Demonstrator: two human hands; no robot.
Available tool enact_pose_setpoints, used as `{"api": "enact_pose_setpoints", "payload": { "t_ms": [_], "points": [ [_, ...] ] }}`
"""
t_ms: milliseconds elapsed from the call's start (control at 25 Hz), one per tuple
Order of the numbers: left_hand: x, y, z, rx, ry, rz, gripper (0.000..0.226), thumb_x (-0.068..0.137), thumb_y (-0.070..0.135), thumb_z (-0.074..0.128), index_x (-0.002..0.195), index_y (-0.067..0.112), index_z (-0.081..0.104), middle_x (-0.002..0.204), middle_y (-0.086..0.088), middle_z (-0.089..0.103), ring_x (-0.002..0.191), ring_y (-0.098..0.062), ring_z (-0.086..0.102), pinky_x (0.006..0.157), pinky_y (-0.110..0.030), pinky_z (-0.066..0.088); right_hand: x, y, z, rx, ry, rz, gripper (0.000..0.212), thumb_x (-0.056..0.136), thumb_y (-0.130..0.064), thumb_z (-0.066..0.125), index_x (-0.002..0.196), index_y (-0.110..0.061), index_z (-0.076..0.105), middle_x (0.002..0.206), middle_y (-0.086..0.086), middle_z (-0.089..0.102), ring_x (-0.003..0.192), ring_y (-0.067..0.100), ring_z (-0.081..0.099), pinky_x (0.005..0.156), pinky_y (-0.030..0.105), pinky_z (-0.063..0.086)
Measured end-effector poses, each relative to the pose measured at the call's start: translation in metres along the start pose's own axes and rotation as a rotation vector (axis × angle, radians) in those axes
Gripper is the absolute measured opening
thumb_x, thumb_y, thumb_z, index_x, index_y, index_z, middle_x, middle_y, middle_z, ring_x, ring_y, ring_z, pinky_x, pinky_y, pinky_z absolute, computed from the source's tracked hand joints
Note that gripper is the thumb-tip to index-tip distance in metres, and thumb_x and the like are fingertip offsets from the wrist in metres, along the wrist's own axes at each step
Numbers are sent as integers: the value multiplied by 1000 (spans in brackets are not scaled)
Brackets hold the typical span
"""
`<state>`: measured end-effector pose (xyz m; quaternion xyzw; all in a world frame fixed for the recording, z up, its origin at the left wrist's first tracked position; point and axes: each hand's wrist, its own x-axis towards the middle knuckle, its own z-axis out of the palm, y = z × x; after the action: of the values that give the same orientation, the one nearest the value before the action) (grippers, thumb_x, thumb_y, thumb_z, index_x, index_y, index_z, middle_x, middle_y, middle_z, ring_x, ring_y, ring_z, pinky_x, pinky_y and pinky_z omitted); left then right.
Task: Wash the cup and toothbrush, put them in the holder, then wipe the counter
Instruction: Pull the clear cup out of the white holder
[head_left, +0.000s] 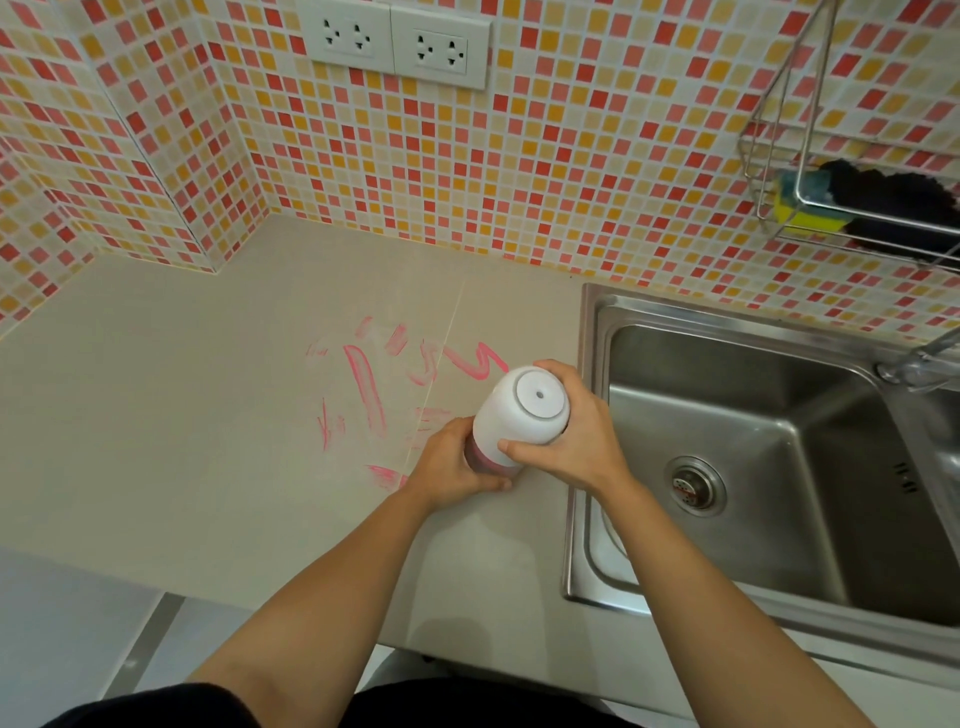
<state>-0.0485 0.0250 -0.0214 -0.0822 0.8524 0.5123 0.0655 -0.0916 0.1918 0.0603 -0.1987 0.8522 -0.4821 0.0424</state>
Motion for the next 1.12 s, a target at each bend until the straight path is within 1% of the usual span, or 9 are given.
{"api": "enact_pose_setpoints", "payload": {
  "t_ms": [200,320,440,520,600,760,880,1000,1120],
  "points": [
    [-4,2,-3,-14,-1,-8,77,55,24,90,123,18,53,108,8,60,98,-12,58,75,-13,42,5,6,-5,163,61,22,80,49,-41,83,118,-32,44,111,-22,54,102,4,56,82,25,51],
    [-3,0,-3,-17,-10,-20,82,54,23,89,127,19,52,114,7,61,106,-14,59,81,-16,44,5,20,-13,363,131,152,78,47,-40,81,116,-28,46,112,-10,54,100,11,57,76,28,52],
    [-3,-2,-2,0,3,-50,87,55,26,89,131,18,48,121,2,60,110,-16,57,91,-26,46,0,36,-10,867,282,404,80,45,-36,76,119,-22,47,112,2,58,100,20,60,67,32,57],
    [-3,-2,-1,2,1,-64,88,56,27,89,132,18,46,123,1,58,111,-16,55,94,-28,46,-4,48,-9,1183,382,524,74,47,-34,74,116,-21,50,114,5,61,104,22,60,75,32,57],
    [-3,0,-1,6,-2,-67,88,56,28,89,133,18,46,123,1,57,110,-15,54,94,-27,44,-7,56,-6,1297,427,598,73,50,-40,73,117,-25,51,120,4,60,106,18,60,89,33,51],
    [-3,2,-2,6,-4,-74,88,57,28,88,133,19,45,122,3,56,108,-12,52,92,-24,43,-9,71,9,1324,425,666,94,49,-47,81,132,-20,45,122,2,61,97,11,60,68,18,51],
    [-3,2,-1,8,0,-77,88,57,27,88,133,20,45,122,4,57,110,-13,53,93,-25,44,-1,78,14,1352,425,661,83,62,-28,74,136,-11,41,123,7,59,98,15,62,65,21,56],
    [-2,2,-1,11,9,-80,86,57,28,88,132,21,46,121,4,58,110,-15,55,94,-27,45,12,83,14,1127,342,570,74,58,-16,74,127,-8,49,109,7,64,95,16,64,71,23,56],
    [-2,1,0,29,15,-81,85,57,29,88,131,21,47,121,4,58,108,-14,55,92,-25,45,26,88,16,716,268,507,70,60,-19,83,122,-22,51,113,3,65,99,16,63,77,24,52]
  ]
}}
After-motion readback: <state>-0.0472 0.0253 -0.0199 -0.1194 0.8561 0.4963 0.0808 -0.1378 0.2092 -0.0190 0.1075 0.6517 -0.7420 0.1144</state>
